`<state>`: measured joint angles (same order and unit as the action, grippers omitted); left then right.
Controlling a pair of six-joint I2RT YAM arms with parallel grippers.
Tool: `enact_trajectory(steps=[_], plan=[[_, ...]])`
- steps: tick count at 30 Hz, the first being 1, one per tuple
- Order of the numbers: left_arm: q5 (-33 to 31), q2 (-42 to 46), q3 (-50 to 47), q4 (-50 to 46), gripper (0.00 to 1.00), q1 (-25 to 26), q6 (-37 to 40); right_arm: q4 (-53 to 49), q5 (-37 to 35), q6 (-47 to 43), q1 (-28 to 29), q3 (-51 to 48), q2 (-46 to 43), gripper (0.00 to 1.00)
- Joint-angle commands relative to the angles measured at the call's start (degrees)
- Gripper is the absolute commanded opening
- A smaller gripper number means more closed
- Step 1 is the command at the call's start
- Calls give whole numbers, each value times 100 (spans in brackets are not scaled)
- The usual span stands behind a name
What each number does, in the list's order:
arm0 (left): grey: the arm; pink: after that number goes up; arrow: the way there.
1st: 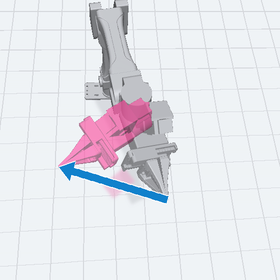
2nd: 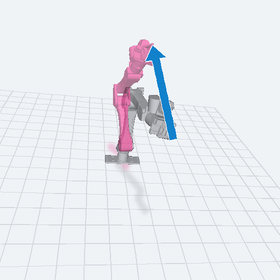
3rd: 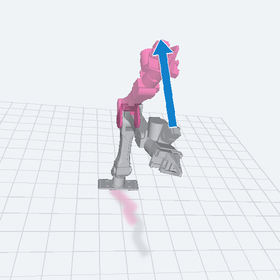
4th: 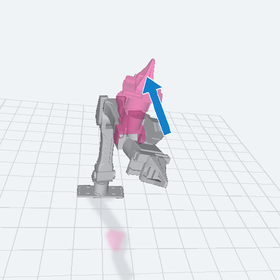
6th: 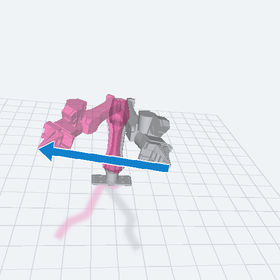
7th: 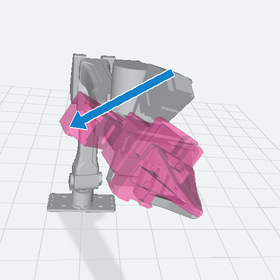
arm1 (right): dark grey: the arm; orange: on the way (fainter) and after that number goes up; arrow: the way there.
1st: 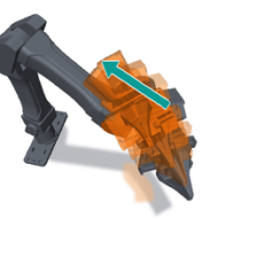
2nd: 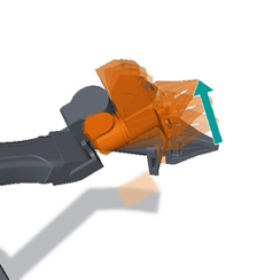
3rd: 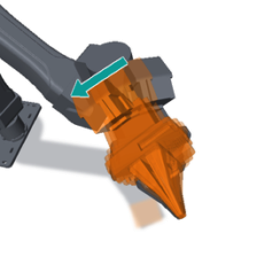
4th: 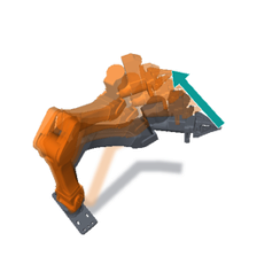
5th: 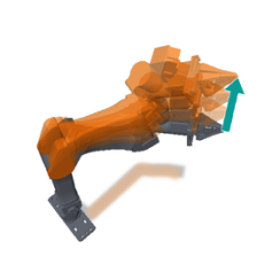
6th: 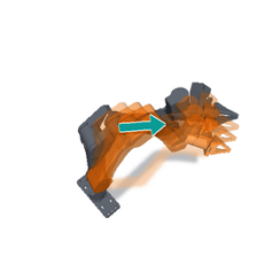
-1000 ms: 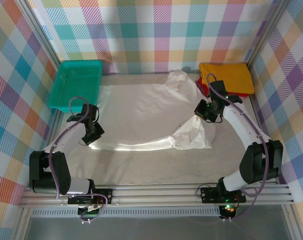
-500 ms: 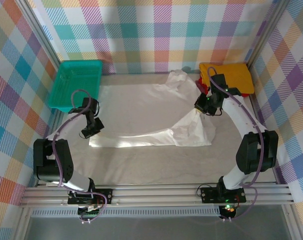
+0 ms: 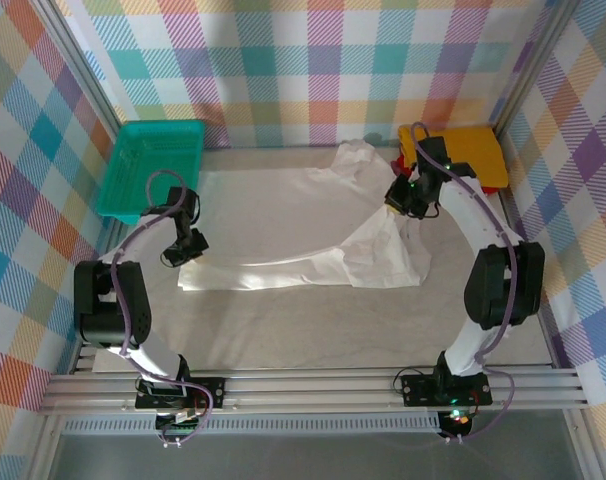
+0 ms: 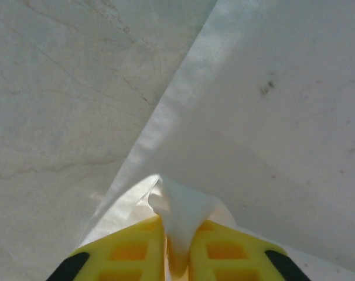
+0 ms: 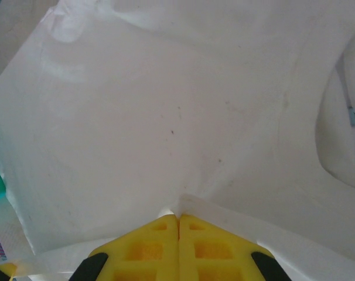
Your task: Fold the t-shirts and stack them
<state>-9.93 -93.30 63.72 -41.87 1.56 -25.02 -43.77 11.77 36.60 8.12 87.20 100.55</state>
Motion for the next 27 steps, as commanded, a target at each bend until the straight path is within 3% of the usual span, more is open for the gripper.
enact_trajectory(steps=[1, 2, 4, 6, 9, 12, 18, 24, 27], plan=[[-470, -172, 382, 34, 42, -110, 104, 98, 226, 23, -87, 669, 497, 7], [-542, -219, 528, 91, 51, -104, 109, -2, 173, 23, -102, 954, 685, 14], [-585, -282, 823, 102, 52, -100, 129, -56, 124, 56, -176, 1389, 990, 19], [-601, -230, 1162, -29, 53, -79, 111, -176, 119, 32, -223, 1809, 1190, 33], [-686, 197, 1196, -58, 54, 96, 111, -491, 202, -156, -189, 2105, 1068, 37], [-507, 700, 768, -58, 54, 318, 24, -116, 172, -362, -20, 1112, 202, 37], [9, 1698, -958, 561, 52, 805, -329, 891, 426, -193, 198, -2064, -1492, 36], [-63, 1867, -1457, 852, 49, 1623, -294, 1091, 995, -335, 473, -2691, -1198, 33], [-271, 1903, -1554, 989, 47, 1978, -325, 1306, 852, -157, 502, -2875, -934, 34]])
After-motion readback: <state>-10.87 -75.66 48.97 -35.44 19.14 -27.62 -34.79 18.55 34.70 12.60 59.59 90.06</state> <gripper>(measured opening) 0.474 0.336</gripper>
